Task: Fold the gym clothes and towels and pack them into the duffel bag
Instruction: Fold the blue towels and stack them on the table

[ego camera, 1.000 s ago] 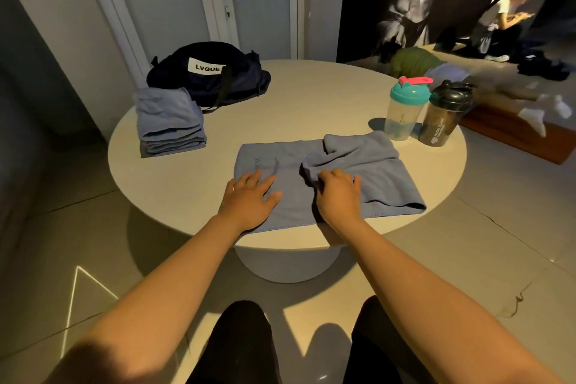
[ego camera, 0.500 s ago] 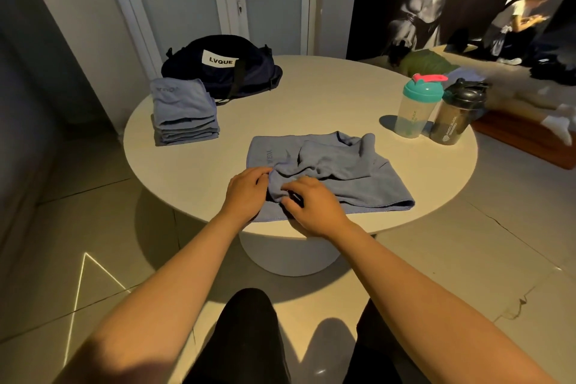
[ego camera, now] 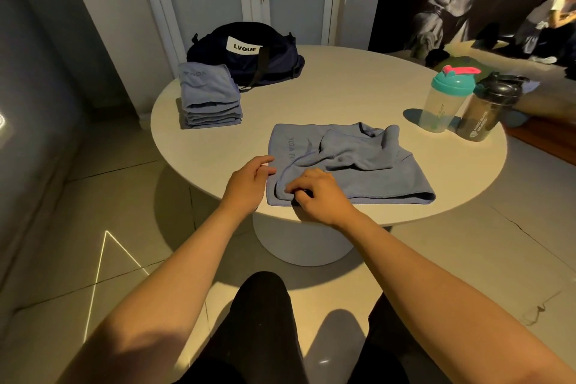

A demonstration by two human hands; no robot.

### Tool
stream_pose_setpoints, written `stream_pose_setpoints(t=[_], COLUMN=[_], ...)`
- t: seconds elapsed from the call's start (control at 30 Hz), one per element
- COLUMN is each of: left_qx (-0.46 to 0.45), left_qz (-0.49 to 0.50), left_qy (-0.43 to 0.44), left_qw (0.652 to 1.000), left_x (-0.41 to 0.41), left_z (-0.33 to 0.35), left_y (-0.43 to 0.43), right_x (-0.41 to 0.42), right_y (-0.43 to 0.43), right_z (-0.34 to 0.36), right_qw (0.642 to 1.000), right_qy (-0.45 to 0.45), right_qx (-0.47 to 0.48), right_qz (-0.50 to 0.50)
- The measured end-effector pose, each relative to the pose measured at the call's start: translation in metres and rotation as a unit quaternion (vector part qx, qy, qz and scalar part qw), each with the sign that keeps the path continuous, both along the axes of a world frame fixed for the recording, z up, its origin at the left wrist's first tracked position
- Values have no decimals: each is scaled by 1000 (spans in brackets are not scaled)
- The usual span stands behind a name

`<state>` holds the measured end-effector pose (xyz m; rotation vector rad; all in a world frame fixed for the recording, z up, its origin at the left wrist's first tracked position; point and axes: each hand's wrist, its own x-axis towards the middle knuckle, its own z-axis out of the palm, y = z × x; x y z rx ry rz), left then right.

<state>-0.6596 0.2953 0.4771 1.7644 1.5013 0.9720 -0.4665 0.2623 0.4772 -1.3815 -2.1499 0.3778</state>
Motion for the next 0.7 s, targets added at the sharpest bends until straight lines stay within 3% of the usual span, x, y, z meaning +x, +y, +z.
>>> stream_pose_setpoints(t=[0.23,0.5,0.7], left_qx=[50,59,68], left_qz=[-22,-16,7], left_qy=[68,42,-6], left_qw=[996,997,998], left_x=[3,8,5], left_z=[-8,-12,-11], left_y=[-7,-18,-23], right_x=[-14,-14,-15], right_y=[-11,-14,-16], right_z=[0,-7,-9], right_qw=[993,998,994], right_qy=[-68,-11,-4], right_qx=[84,55,62], right_qz=[-36,-3,-95])
